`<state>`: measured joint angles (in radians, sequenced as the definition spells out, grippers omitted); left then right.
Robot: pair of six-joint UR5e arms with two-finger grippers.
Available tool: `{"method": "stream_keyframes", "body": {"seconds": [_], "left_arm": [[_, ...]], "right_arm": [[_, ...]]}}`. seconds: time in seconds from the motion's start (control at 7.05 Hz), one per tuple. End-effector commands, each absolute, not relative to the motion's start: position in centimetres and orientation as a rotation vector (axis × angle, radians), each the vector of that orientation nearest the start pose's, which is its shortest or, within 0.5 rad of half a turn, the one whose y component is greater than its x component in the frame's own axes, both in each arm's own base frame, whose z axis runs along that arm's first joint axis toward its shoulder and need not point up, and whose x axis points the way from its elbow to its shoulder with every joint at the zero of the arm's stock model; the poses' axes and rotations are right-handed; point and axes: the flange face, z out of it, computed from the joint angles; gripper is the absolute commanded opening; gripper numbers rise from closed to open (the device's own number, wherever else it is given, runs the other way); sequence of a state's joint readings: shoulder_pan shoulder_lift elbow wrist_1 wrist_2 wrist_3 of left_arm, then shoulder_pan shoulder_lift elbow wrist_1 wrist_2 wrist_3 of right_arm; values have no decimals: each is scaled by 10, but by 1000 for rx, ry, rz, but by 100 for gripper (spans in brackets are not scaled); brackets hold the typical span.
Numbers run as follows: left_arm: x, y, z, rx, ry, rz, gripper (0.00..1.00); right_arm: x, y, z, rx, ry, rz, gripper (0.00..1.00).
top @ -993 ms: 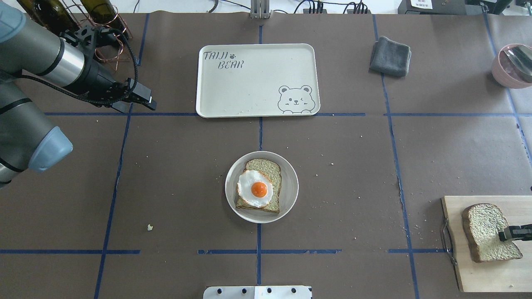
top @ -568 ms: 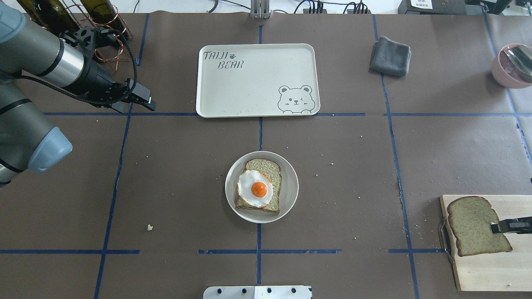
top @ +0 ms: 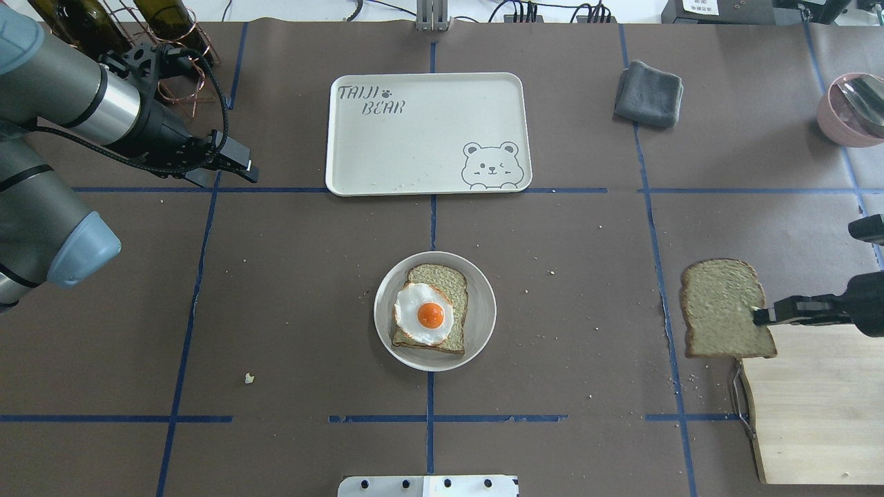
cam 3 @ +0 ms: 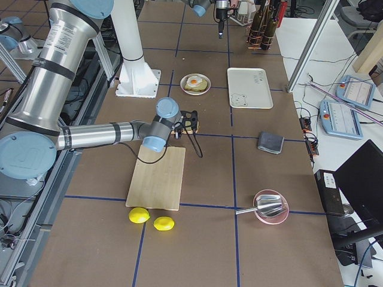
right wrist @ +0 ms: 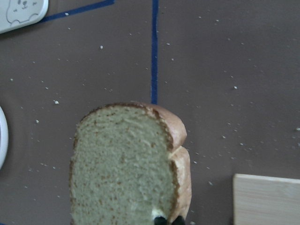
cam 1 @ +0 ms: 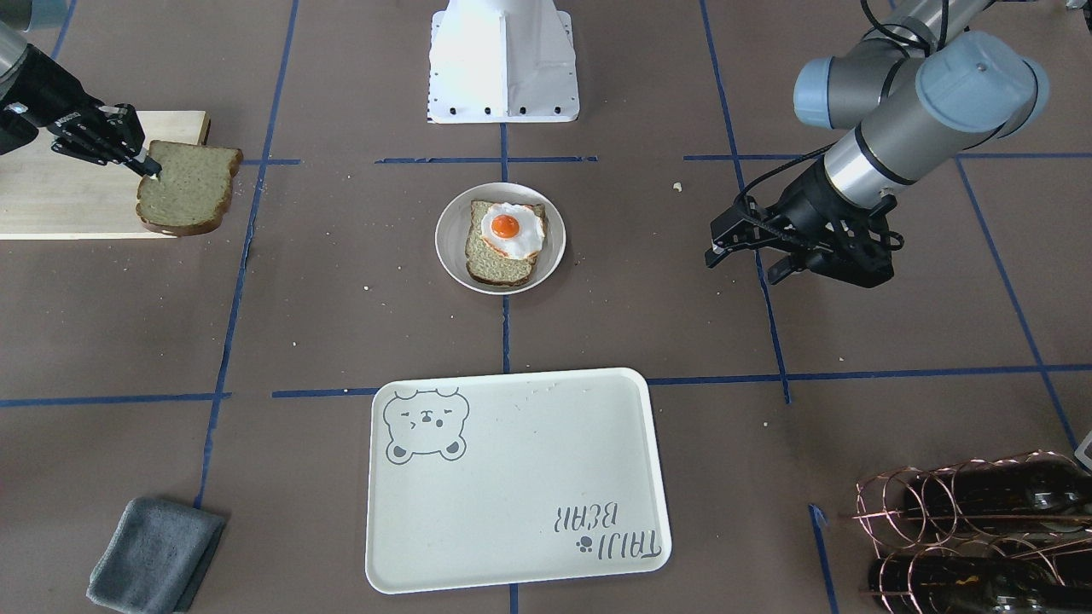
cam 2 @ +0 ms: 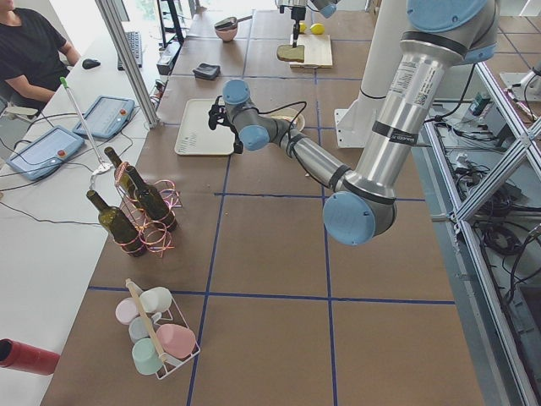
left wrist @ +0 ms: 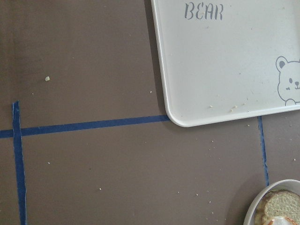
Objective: Make sandwich and place on tray
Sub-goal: 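Lift the bread slice off the board and carry it toward the plate, then lower the bread slice onto the fried egg on the plate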
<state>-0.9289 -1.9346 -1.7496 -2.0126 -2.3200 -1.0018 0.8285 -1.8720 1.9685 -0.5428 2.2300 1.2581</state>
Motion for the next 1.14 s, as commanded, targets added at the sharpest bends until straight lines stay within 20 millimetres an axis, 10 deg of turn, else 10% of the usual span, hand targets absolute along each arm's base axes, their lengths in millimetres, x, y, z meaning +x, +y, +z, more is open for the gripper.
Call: {"method": "stream_keyframes", "body": {"seconds": [0.0,0.28,0.71,0.99], "left_arm": [[310,-522,315,130,1145,40,100],[318,-519,316,125,1140,40,100],[320,-518,317,116,1140,33,100],[320,-518,317,116,1139,33,100]], "right_arm": [[-274,-391,368,51,-1308,121,0],[-392,-393,264,1,-1265,79,0],[-523,-372,241,40,-1187,59,0],[-540,-370,244,29,-1176,49,0]]}}
